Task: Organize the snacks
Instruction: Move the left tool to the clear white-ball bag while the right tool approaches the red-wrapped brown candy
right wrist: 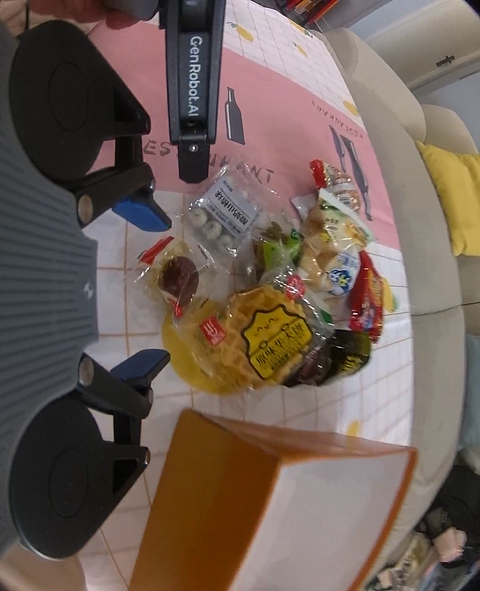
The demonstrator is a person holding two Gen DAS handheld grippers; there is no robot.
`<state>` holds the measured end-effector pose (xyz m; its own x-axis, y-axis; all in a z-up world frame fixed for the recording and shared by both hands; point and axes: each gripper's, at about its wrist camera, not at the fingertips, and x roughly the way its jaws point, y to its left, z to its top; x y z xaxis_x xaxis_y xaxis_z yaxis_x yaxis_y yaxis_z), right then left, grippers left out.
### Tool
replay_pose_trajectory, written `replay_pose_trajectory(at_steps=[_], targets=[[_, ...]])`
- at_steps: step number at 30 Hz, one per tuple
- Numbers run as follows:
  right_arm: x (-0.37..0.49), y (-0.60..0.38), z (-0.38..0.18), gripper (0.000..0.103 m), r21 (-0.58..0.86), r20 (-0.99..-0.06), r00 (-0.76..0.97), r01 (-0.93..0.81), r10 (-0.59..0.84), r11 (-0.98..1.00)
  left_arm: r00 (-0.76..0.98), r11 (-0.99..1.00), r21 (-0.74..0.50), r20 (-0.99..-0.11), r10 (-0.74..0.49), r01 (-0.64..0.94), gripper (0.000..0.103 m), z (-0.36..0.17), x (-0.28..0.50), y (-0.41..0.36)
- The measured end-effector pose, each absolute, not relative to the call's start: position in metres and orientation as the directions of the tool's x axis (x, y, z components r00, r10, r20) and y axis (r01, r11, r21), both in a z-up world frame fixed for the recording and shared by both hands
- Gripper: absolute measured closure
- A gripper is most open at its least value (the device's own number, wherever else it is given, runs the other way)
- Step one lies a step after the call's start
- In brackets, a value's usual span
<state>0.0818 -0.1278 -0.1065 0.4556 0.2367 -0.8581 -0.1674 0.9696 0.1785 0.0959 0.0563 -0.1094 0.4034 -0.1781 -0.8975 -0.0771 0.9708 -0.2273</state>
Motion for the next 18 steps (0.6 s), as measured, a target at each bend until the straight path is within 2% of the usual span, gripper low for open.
replay_pose_trajectory(at_steps=[7,9,12,18], targets=[[0.106,-0.119,-0.129,0.032,0.208,-0.894,0.385,-0.099,0.23,0.973,0.377,0.95,-0.269,-0.906,-0.193,-0.159,0.019,-0.13,0.119,0.066],[0.11,-0.118,-0.133,0.037,0.205,-0.897,0.382,-0.091,0.224,0.975,0.37,0.941,-0.288,-0.906,-0.207,-0.179,0.019,-0.135,0.123,0.066],[0.112,-0.118,-0.133,0.039,0.198,-0.895,0.39,-0.09,0.218,0.976,0.361,0.931,-0.307,-0.905,-0.223,-0.196,0.017,-0.141,0.129,0.061],[0.112,-0.128,-0.132,0.043,0.173,-0.904,0.382,-0.086,0.193,0.981,0.363,0.924,-0.275,-0.916,-0.168,-0.265,0.013,-0.145,0.14,0.046]])
